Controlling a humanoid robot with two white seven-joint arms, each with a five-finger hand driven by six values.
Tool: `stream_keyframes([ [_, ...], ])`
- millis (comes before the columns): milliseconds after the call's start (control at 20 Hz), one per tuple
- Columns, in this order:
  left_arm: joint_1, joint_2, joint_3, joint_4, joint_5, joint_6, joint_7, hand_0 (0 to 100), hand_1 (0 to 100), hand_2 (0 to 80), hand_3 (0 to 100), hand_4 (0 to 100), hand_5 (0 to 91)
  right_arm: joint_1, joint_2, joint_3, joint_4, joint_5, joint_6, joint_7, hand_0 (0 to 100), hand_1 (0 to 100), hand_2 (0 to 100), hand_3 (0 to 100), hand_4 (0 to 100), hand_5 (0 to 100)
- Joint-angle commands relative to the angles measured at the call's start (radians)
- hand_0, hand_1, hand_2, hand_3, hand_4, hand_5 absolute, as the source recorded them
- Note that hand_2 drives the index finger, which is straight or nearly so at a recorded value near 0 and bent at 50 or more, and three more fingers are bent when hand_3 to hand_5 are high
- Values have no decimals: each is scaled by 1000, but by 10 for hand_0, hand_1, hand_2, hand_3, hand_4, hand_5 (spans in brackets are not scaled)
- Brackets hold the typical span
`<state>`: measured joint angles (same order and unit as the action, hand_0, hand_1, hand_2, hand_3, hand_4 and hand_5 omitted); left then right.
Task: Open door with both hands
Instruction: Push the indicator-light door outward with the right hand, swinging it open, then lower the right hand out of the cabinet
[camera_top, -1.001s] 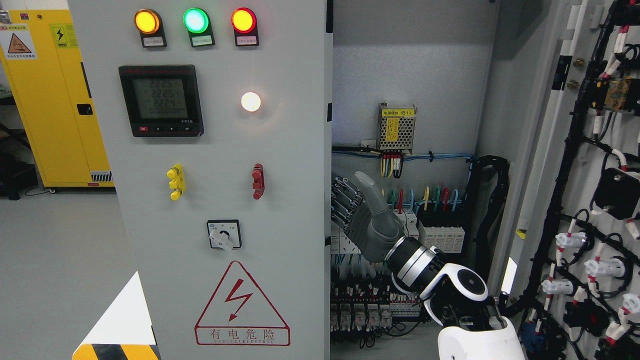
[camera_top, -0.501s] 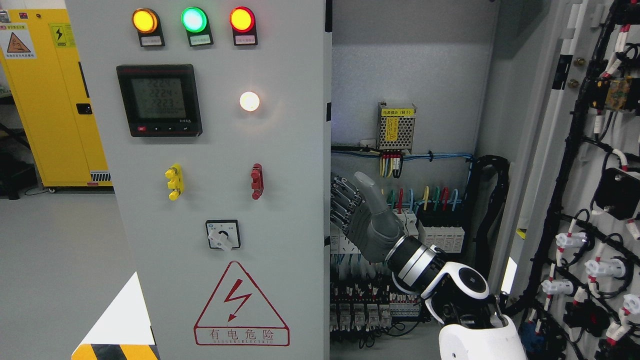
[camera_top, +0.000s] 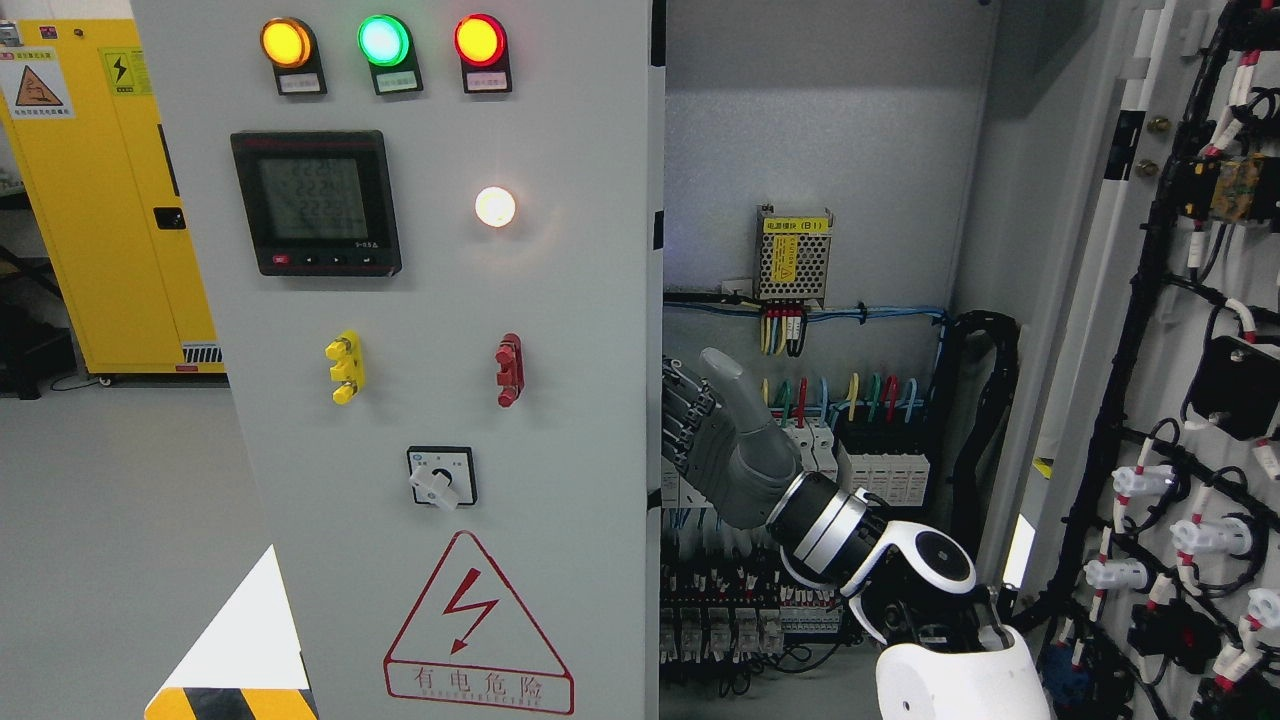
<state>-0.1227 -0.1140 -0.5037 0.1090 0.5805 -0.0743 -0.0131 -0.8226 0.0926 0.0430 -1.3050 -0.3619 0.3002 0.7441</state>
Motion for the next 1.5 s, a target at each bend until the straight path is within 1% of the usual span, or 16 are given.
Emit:
stream_keyframes([
  [0,0,1,1,0,-1,-2,-1,0,0,0,11,0,0,-1,1,-3,7,0,-1,-19,214,66,0,0,0,0],
  [300,0,1,1,0,-1,-2,-1,0,0,0,11,0,0,10,-2,3,-20,-11,-3,-12,214,66,0,0,0,0],
  [501,0,1,1,0,-1,-4,-1,0,0,0,12,0,0,43,-24,26,-59,-63,-3,-12,214,67,0,0,0,0],
  [651,0,0,1,0,-1,-4,-1,0,0,0,12,0,0,65,-27,89,-92,-68,-3,-11,214,66,0,0,0,0],
  [751,0,1,1,0,-1,-4,-1,0,0,0,12,0,0,74,-40,109,-103,-68,-3,-11,214,66,0,0,0,0],
  [901,0,1,1,0,-1,-4,-1,0,0,0,12,0,0,94,-44,146,-131,-69,-3,-11,214,67,0,0,0,0],
  [1151,0,-1,1,0,-1,-4,-1,0,0,0,12,0,0,120,-65,198,-166,-118,-3,-11,214,67,0,0,0,0],
  [1251,0,1,1,0,1,-4,-1,0,0,0,11,0,0,134,-86,236,-184,-117,-3,-14,214,67,0,0,0,0],
  [1352,0,0,1,0,-1,-2,-1,0,0,0,12,0,0,154,-90,280,-206,-118,-3,-14,214,67,0,0,0,0],
  [1452,0,1,1,0,1,-4,-1,0,0,0,12,0,0,184,-93,302,-244,-118,-3,-12,214,67,0,0,0,0],
])
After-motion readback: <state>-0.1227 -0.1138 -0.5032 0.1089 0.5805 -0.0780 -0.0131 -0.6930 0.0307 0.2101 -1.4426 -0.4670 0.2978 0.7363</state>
